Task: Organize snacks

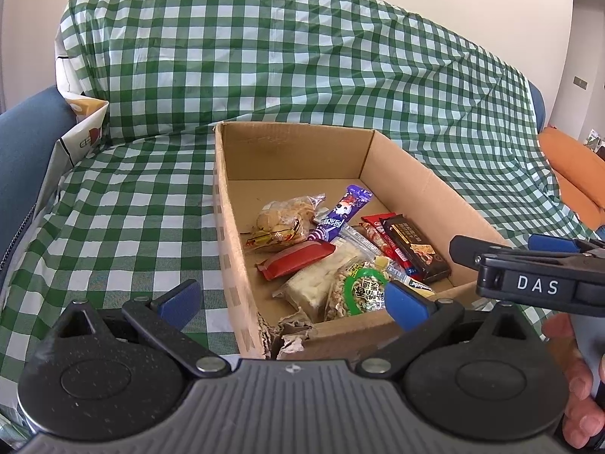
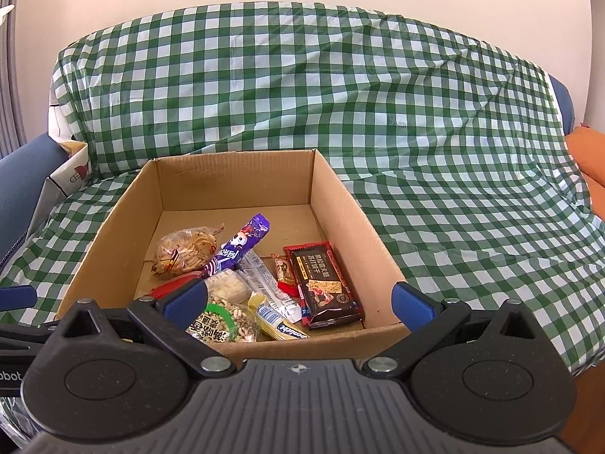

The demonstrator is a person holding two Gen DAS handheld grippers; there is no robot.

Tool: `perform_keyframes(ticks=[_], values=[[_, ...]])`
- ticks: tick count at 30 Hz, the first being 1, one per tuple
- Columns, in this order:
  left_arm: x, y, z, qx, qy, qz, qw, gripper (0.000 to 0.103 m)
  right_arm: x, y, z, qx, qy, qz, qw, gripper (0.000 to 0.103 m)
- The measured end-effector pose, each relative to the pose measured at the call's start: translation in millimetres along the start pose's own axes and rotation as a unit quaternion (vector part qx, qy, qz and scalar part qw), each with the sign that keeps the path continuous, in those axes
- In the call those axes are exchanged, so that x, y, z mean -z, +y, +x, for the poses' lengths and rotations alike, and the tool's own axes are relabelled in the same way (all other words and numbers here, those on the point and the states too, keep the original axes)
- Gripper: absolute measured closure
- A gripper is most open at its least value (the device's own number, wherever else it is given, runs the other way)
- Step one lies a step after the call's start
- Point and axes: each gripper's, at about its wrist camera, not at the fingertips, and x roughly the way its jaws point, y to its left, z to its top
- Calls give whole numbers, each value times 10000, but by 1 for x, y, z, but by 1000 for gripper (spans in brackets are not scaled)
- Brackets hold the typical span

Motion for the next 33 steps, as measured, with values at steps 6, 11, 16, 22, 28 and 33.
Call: perform_keyframes(ticks=[6, 11, 16, 22, 28, 33], values=[[0, -1, 0, 4, -5, 1, 10000, 0, 0, 1, 0, -31, -19, -70, 10000, 1], [0, -1, 0, 4, 8, -15, 10000, 0, 0, 1, 0, -35, -25, -86, 10000, 1], [-1, 1, 0, 7, 24, -41, 10000, 0, 0, 1, 0, -37, -23, -85, 10000, 1], [0, 2, 1, -1, 74, -52, 10000, 0, 0, 2, 0, -42, -33, -121, 9999, 1], [0, 2, 2, -8, 114, -103, 9999, 0, -1, -2, 1, -56, -58, -132, 9999, 1], [0, 2, 2, -8, 119, -94, 9999, 0, -1, -3, 1, -72, -65, -150, 9998, 1]])
